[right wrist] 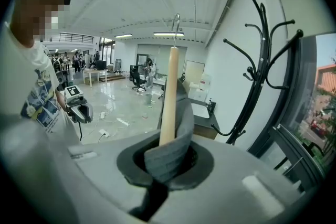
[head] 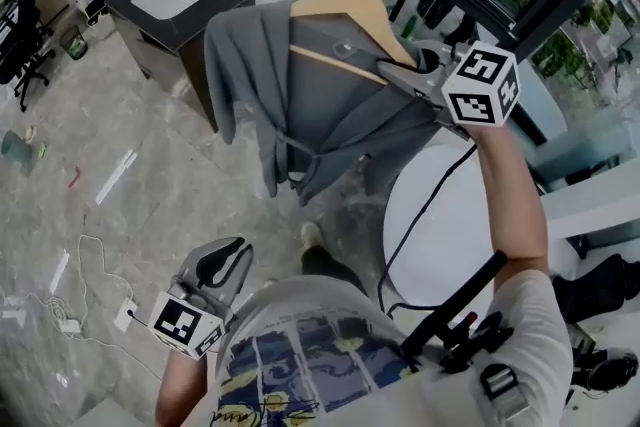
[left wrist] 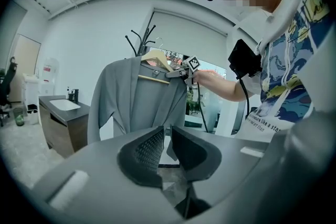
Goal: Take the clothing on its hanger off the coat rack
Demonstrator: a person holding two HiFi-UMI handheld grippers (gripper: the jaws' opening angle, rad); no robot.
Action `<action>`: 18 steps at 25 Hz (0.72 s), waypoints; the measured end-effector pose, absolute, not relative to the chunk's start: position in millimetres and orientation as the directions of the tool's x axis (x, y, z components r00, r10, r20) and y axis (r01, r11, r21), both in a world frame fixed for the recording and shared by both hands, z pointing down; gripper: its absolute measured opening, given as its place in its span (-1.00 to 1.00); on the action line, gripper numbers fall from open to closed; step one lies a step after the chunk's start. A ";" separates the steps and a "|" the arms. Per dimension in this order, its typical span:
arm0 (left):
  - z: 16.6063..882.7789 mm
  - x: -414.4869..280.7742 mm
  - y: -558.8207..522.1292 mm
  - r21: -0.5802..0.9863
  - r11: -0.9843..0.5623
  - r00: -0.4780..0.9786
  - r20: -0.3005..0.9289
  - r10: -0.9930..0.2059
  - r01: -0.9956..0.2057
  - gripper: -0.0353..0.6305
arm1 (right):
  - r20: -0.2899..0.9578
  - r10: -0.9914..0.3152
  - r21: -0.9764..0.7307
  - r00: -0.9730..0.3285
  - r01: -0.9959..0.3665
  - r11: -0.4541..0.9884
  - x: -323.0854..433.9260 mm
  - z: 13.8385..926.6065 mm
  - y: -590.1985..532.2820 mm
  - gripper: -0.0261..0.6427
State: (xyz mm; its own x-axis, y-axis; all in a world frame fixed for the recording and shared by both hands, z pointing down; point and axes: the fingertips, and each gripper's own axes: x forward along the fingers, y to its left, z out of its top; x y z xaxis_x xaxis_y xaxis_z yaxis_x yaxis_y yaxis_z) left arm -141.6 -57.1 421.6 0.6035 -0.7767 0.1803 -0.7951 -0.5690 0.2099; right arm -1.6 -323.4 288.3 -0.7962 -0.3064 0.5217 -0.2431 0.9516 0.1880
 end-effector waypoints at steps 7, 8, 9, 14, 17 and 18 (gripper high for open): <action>419.6 -136.8 -32.9 0.197 -0.604 0.634 0.172 -0.754 -0.772 -0.73 | 0.499 -0.260 0.182 -0.826 -0.193 0.964 -11.4 282.0 -253.4 -0.91; 419.5 -137.2 -29.7 0.194 -0.607 0.636 0.171 -0.752 -0.770 -0.73 | 0.499 -0.255 0.183 -0.828 -0.187 0.965 -12.8 281.2 -243.8 -0.91; 419.7 -137.5 -27.0 0.192 -0.610 0.638 0.171 -0.751 -0.769 -0.73 | 0.499 -0.250 0.184 -0.830 -0.181 0.966 -13.9 280.8 -234.8 -0.91; 420.2 -135.0 -17.0 0.185 -0.627 0.653 0.172 -0.737 -0.757 -0.73 | 0.499 -0.226 0.187 -0.837 -0.150 0.971 -16.7 282.6 -198.2 -0.91; 419.8 -133.6 -10.9 0.186 -0.635 0.661 0.169 -0.731 -0.749 -0.73 | 0.504 -0.213 0.186 -0.837 -0.136 0.973 -18.2 285.4 -180.7 -0.91; 419.7 -133.3 -9.4 0.188 -0.637 0.663 0.167 -0.730 -0.748 -0.73 | 0.506 -0.210 0.186 -0.837 -0.132 0.974 -18.2 286.2 -175.6 -0.91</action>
